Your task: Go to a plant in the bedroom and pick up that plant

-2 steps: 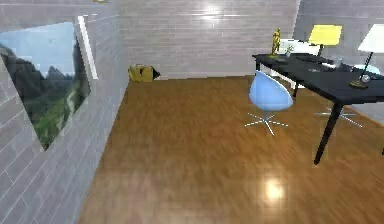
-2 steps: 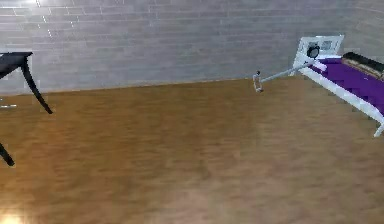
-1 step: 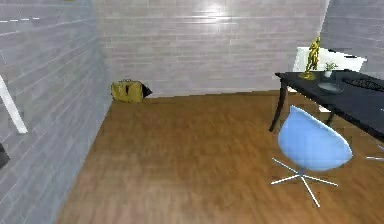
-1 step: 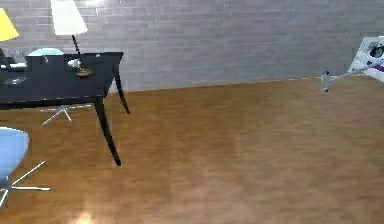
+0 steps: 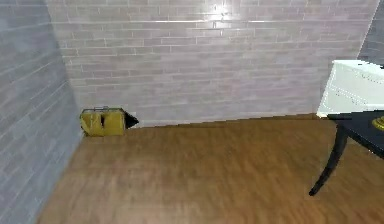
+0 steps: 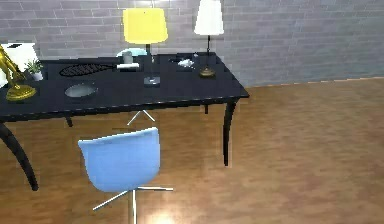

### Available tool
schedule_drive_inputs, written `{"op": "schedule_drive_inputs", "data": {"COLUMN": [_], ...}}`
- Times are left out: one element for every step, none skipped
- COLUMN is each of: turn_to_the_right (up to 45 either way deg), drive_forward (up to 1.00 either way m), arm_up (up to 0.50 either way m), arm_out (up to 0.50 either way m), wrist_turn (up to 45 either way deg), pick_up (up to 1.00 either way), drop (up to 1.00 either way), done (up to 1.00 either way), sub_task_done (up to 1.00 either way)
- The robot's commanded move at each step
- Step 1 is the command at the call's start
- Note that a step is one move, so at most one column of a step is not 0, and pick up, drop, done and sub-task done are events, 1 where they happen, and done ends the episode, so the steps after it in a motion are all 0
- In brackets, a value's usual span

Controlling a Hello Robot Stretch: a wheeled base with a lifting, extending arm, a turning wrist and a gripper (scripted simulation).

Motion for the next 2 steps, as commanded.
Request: {"op": "schedule_drive_inputs", "data": {"turn_to_the_right": [-3.0,0.0], "drive_forward": [0.00,0.85], "arm_up": [0.00,0.00], "arm_out": [0.00,0.00], "wrist_turn": [0.0,0.0], "pick_up": [0.00,0.00], "drop": [0.00,0.00], "done": [0.00,0.00], "sub_task_done": [0.00,0.00]}}
